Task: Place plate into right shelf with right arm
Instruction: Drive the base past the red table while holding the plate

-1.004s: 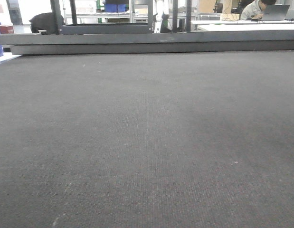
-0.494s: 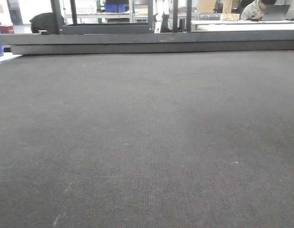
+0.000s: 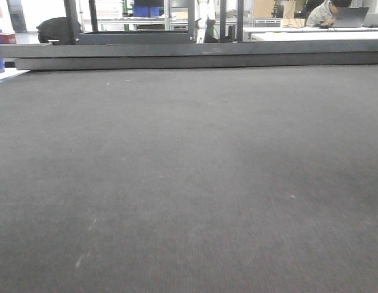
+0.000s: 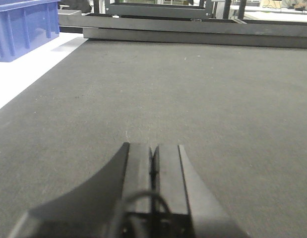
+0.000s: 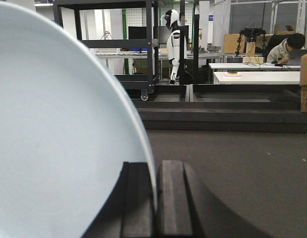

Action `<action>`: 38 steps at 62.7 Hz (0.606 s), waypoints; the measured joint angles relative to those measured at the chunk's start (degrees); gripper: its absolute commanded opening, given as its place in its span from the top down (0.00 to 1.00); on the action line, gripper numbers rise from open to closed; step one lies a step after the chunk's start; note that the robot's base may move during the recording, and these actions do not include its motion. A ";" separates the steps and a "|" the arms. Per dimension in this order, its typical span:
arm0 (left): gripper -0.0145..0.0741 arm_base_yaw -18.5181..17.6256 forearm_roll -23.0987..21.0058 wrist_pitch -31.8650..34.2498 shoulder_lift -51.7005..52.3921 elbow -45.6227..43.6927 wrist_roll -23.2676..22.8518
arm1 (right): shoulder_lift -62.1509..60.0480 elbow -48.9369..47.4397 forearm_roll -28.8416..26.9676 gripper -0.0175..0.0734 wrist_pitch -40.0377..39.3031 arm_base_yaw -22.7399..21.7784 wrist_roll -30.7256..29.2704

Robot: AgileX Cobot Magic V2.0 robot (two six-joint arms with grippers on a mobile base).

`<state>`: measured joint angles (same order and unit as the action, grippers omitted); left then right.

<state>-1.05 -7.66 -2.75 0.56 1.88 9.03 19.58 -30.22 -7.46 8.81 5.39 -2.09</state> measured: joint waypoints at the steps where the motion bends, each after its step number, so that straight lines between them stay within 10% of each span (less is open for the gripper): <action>1: 0.98 0.00 0.00 0.00 0.00 0.00 0.00 | 0.00 0.00 0.00 0.75 0.00 0.00 0.00; 38: 0.98 0.00 0.00 0.00 0.00 0.00 0.00 | 0.00 0.00 0.00 0.75 0.00 0.00 0.00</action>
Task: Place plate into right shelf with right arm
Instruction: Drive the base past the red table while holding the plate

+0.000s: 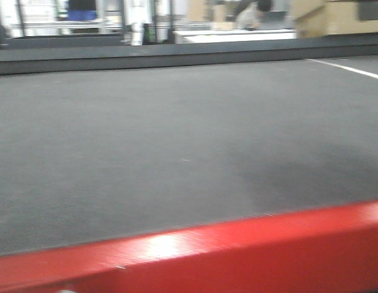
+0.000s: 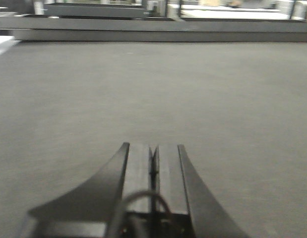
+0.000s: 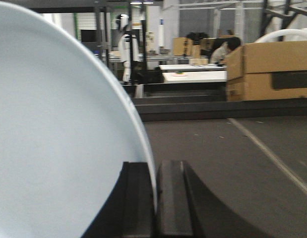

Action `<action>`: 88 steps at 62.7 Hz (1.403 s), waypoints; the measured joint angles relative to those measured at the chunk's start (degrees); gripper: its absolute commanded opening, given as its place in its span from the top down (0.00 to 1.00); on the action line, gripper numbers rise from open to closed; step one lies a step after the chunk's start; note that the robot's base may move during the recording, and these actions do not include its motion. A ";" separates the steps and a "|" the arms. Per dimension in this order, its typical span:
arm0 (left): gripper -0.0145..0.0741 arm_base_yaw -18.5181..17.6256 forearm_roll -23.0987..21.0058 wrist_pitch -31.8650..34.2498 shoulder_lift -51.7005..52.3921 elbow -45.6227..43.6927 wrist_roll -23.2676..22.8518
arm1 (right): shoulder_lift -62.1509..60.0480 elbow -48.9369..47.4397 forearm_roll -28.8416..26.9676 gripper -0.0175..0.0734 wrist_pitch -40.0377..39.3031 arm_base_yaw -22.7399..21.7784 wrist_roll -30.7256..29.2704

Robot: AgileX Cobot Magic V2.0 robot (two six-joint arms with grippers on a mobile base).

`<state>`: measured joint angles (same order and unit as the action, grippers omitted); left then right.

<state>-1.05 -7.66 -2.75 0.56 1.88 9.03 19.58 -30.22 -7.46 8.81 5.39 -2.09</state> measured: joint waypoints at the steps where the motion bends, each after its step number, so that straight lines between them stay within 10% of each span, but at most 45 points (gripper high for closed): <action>1: 0.98 0.00 0.00 0.00 0.00 0.00 0.00 | 0.00 0.00 0.00 0.75 0.00 0.00 0.00; 88: 0.98 0.00 0.00 0.00 0.00 0.00 0.00 | 0.00 0.00 0.00 0.75 0.00 0.00 0.00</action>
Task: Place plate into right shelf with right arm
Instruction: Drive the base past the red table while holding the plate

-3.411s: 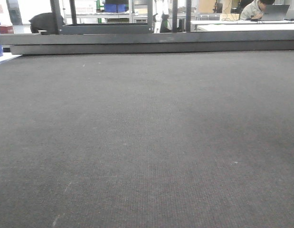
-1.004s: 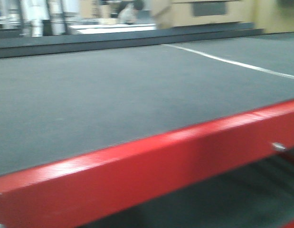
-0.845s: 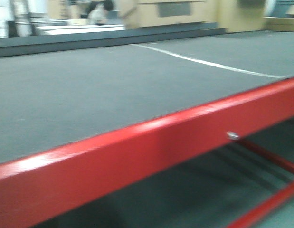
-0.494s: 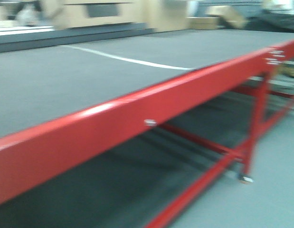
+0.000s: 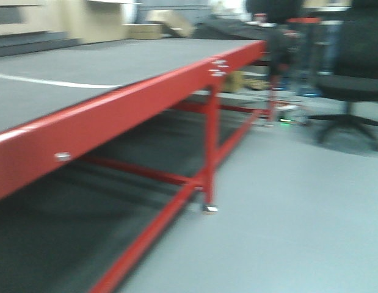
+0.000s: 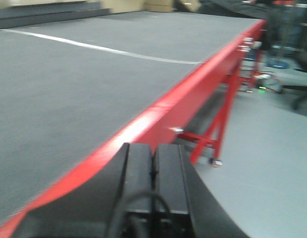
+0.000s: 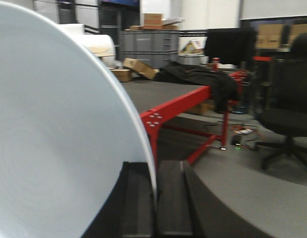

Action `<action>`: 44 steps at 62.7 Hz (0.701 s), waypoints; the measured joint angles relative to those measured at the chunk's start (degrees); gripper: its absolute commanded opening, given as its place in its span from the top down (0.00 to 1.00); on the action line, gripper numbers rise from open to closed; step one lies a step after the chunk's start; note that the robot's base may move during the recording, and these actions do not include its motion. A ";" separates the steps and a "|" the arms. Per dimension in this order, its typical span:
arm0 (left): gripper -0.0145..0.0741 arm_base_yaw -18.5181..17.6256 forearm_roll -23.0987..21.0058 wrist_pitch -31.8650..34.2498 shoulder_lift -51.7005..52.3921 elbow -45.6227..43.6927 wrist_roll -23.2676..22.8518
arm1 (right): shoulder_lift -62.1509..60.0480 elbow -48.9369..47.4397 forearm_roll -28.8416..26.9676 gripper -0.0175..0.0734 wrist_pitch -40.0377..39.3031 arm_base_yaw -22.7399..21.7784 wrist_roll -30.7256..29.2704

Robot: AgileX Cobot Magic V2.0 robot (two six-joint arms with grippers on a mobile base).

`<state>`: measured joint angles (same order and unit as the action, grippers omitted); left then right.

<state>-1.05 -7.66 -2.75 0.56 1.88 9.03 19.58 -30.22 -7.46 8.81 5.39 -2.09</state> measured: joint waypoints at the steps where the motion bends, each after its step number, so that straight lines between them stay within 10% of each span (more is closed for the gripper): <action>1: 0.98 0.00 0.00 0.00 0.00 0.00 0.00 | 0.00 0.00 0.00 0.75 0.00 0.00 0.00; 44: 0.98 0.00 0.00 0.00 0.00 0.00 0.00 | -0.11 0.00 0.00 0.75 0.00 0.00 0.00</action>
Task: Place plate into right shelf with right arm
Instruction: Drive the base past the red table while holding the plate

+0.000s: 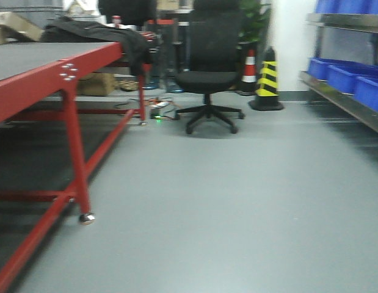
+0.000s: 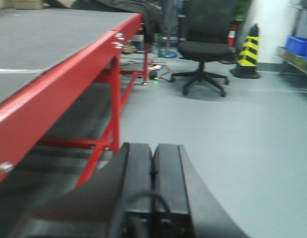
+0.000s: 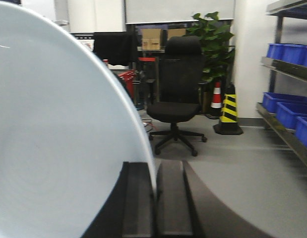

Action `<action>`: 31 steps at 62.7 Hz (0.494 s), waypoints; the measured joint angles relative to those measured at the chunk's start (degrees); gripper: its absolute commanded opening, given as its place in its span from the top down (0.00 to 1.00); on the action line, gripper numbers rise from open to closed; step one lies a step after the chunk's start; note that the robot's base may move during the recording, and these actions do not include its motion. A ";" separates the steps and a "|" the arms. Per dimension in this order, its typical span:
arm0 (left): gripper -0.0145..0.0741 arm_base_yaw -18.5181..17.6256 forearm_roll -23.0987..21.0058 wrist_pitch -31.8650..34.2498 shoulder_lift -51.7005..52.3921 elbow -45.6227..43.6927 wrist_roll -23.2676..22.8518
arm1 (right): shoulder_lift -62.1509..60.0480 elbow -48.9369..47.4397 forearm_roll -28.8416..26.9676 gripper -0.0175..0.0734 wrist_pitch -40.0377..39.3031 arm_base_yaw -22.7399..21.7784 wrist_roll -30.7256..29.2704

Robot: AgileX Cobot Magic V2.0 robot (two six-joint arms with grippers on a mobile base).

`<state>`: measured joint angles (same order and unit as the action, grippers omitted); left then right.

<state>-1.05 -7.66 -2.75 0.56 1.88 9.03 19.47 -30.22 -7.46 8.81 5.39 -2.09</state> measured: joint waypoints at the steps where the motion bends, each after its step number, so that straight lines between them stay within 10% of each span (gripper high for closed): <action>1: 0.98 0.00 0.00 0.00 0.00 0.00 0.00 | -0.03 0.00 0.00 0.75 0.00 0.00 0.00; 31: 0.98 0.00 0.00 0.00 0.00 0.00 0.00 | -0.13 0.00 0.04 0.75 0.00 0.00 0.00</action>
<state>-1.05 -7.66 -2.75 0.56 1.88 9.03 19.33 -30.22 -7.42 8.81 5.39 -2.09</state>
